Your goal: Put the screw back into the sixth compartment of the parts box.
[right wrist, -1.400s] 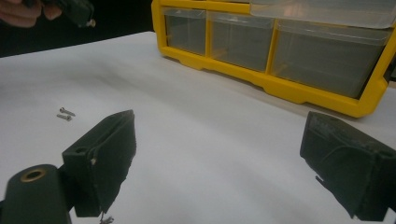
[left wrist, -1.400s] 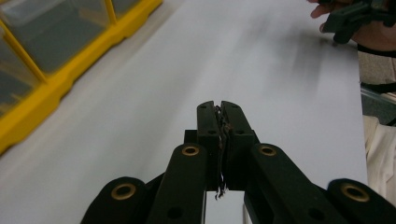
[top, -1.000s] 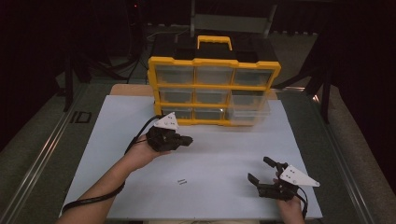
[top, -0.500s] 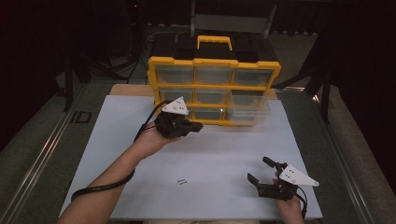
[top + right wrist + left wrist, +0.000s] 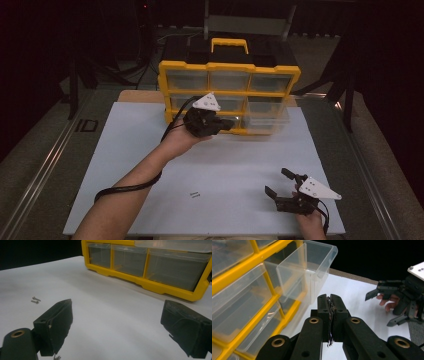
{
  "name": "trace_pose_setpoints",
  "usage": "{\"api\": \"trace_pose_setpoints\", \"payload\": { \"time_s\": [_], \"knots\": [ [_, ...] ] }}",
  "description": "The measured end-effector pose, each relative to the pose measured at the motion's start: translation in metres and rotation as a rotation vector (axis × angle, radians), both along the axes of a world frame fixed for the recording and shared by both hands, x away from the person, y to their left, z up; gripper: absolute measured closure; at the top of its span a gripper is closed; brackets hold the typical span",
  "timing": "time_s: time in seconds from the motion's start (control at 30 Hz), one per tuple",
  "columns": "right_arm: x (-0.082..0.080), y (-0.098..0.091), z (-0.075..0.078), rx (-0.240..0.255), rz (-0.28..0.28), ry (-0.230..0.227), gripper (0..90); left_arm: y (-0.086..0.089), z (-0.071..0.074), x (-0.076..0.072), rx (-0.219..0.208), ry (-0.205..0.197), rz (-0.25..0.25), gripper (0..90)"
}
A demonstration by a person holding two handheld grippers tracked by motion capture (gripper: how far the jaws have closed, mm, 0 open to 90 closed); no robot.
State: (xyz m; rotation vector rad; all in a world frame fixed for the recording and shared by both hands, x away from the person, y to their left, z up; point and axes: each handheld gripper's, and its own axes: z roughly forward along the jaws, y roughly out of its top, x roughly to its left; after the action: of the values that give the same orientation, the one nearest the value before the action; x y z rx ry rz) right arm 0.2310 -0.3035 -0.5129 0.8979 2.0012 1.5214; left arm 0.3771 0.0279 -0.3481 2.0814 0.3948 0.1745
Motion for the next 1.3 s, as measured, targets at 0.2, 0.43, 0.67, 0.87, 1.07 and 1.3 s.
{"api": "trace_pose_setpoints", "payload": {
  "time_s": [0.2, 0.43, 0.67, 0.87, 1.07, 1.3],
  "knots": [
    [0.0, 0.0, 0.0, 0.002, 0.0, -0.002, 10.6, -0.013, 0.01, 0.008, -0.026, -0.008, 0.004, 88.8],
    [0.0, 0.0, 0.0, 0.002, 0.001, -0.003, 10.6, -0.029, 0.021, 0.019, -0.034, -0.012, 0.007, 88.8],
    [-0.001, -0.001, 0.001, 0.009, 0.002, 0.001, 10.6, -0.051, 0.024, 0.029, -0.024, 0.001, 0.026, 88.7],
    [-0.001, -0.001, 0.001, 0.011, 0.001, 0.002, 10.6, -0.068, 0.024, 0.038, -0.014, 0.004, 0.04, 88.8],
    [-0.002, -0.002, 0.001, 0.008, -0.001, -0.003, 10.6, -0.083, 0.024, 0.045, 0.014, -0.002, 0.048, 88.7],
    [-0.002, -0.003, 0.001, 0.014, -0.004, -0.002, 10.5, -0.101, 0.021, 0.054, 0.052, 0.003, 0.064, 88.7]
  ]
}}
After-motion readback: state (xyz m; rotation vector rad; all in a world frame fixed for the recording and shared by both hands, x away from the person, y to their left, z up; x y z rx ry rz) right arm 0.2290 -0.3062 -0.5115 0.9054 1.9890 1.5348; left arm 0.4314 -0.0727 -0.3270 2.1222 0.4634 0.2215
